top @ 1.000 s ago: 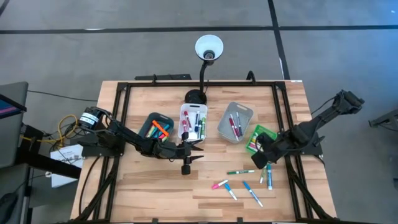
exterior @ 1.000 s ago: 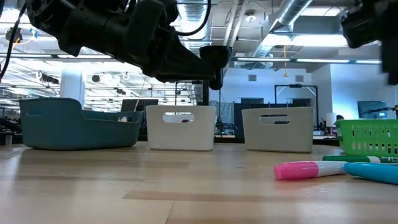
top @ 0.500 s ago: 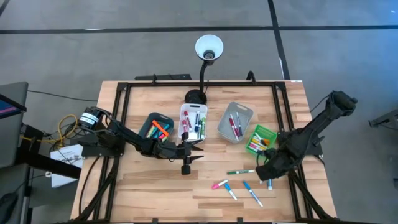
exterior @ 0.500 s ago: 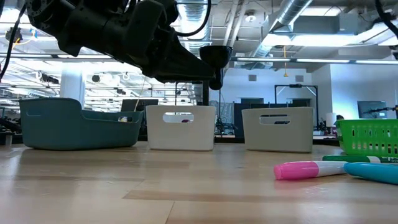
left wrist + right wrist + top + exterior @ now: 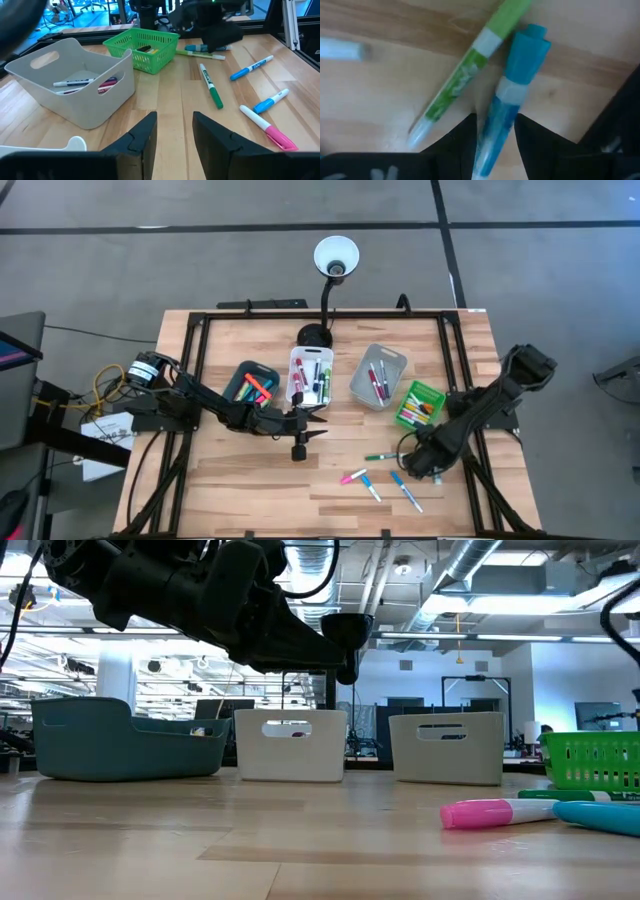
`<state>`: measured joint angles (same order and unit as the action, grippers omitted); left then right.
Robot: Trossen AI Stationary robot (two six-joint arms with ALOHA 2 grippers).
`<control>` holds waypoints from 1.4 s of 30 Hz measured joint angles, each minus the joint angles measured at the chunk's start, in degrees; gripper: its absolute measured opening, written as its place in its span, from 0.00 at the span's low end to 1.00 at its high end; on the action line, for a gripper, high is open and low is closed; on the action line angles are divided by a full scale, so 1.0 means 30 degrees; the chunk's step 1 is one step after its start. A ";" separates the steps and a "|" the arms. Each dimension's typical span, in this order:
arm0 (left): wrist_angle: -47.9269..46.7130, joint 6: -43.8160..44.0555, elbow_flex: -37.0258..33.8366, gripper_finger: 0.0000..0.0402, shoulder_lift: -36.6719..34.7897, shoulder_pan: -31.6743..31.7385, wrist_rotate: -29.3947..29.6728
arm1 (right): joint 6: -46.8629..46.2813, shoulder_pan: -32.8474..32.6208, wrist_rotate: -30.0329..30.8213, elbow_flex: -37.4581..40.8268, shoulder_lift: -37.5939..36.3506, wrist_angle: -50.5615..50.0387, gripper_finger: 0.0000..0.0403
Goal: Pick & Place Markers
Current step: Put the light blue dry erase marker into the white bin
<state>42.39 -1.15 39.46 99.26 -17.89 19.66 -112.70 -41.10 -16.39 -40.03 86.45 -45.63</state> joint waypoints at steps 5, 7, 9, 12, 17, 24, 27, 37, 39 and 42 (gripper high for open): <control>0.0000 -0.0017 0.0000 0.30 0.0000 0.0000 0.0000 | 0.0692 0.0022 -0.0175 -0.0173 0.1468 0.0108 0.30; 0.0007 -0.0022 0.0000 0.30 0.0000 0.0000 0.0000 | 0.1134 0.0082 -0.0210 -0.0197 0.1586 0.0155 0.28; -0.0123 -0.0015 0.0000 0.30 -0.0126 -0.0015 0.0006 | 0.1197 0.0283 -0.0205 -0.0342 0.1501 0.0136 0.23; -0.0267 -0.0022 0.0000 0.30 -0.0700 -0.0051 0.0015 | 0.1485 0.0444 0.0451 -0.0757 0.0862 -0.0179 0.14; -0.1468 -0.0022 0.0007 0.30 -0.2362 -0.0058 0.0007 | 0.1735 0.0253 0.2758 -0.1890 -0.0573 -0.0588 0.11; -0.5111 0.0043 0.0000 0.30 -0.5092 -0.0058 0.0014 | 0.3498 -0.0634 1.0101 -0.3920 -0.1968 -0.0379 0.18; -0.6166 0.0037 0.0000 0.30 -0.5760 -0.0058 0.0015 | 0.6055 -0.0439 1.4649 -0.4299 -0.2101 0.0737 0.20; -0.6435 -0.0015 -0.0007 0.30 -0.6222 -0.0015 0.0015 | 1.8961 0.5389 2.1160 -0.4298 0.0235 1.0557 0.13; -0.6462 -0.0015 -0.0007 0.30 -0.6222 -0.0015 0.0015 | 2.1882 0.6865 2.0433 -0.4299 0.0945 1.3507 0.14; -0.6712 -0.0015 -0.0007 0.30 -0.6222 -0.0093 0.0015 | 2.5197 0.8897 1.8960 -0.4295 0.1746 1.7248 0.15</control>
<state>22.26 -1.19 39.44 80.60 -18.17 19.70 -37.11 -14.41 40.49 -52.92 91.69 6.11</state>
